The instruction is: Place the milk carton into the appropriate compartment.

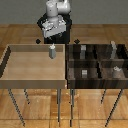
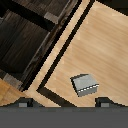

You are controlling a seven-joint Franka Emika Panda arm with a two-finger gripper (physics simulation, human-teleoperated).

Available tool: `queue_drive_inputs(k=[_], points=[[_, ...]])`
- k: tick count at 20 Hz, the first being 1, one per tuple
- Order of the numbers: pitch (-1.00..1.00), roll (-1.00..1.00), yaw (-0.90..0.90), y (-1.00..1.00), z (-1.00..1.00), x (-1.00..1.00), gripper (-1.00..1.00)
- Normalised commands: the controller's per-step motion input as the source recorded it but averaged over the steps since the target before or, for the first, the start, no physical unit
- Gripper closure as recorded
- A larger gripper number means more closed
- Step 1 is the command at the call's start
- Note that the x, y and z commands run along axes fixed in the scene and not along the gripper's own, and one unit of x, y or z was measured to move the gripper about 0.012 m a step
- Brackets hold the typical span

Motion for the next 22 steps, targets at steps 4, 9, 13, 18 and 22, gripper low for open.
queue_drive_inputs(k=[4, 9, 13, 18, 22], points=[[0.00, 0.00, 0.00, 0.00, 0.00, 0.00, -1.00], [0.00, 0.00, 0.00, -0.60, 0.00, 0.00, -1.00], [0.00, 0.00, 0.00, 0.00, 0.00, 0.50, -1.00], [0.00, 0.00, 0.00, 0.20, 0.00, 0.20, -1.00], [0.00, 0.00, 0.00, 0.00, 0.00, 0.25, -1.00]])
